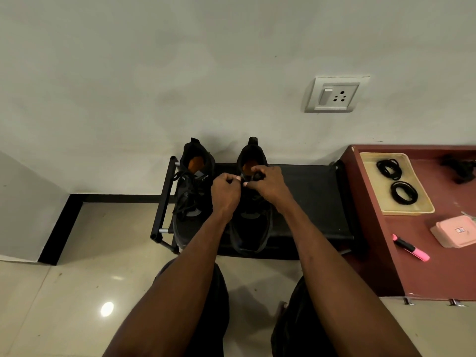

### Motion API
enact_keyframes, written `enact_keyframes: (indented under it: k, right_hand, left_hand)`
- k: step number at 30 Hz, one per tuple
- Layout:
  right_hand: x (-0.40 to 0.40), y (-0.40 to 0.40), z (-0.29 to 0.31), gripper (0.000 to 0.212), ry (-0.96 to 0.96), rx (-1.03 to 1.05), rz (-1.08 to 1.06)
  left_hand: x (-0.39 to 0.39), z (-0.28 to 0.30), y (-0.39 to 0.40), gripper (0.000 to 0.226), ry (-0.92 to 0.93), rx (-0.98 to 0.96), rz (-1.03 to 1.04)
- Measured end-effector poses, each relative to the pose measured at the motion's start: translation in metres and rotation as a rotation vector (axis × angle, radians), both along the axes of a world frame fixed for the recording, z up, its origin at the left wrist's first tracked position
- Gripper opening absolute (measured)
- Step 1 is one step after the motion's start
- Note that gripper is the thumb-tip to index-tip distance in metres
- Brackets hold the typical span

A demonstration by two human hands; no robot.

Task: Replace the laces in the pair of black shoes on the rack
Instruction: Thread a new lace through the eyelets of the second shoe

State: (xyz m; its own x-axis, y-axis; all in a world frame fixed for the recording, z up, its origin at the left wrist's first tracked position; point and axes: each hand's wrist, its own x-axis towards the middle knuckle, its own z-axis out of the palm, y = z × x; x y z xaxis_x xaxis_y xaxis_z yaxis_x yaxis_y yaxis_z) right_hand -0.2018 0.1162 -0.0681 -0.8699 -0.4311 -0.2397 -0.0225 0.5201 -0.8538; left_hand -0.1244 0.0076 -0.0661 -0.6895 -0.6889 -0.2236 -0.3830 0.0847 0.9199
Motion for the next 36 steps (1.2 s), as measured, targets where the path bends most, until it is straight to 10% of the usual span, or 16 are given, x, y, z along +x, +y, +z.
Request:
enact_keyframes:
  k: [4, 14, 23, 29, 36]
  right_hand:
    - [0.004, 0.014, -0.003, 0.088, 0.065, 0.277, 0.200]
    - [0.008, 0.017, -0.012, 0.091, 0.032, 0.165, 0.129]
    - [0.012, 0.019, -0.015, 0.088, 0.024, 0.107, 0.110]
    - [0.011, 0.016, -0.015, 0.089, 0.053, 0.173, 0.134]
    - [0.012, 0.015, -0.015, 0.090, 0.043, 0.161, 0.124]
  left_hand:
    - [-0.004, 0.006, -0.005, 0.009, 0.113, 0.181, 0.102]
    - [-0.003, 0.100, -0.025, 0.021, 0.476, 0.875, 0.290]
    - [0.001, 0.230, -0.036, 0.017, 0.961, 0.873, 0.045]
    - [-0.001, 0.169, -0.029, 0.051, 0.516, -0.097, 0.362]
    - [0.002, 0.038, -0.023, 0.043, -0.321, -0.253, -0.511]
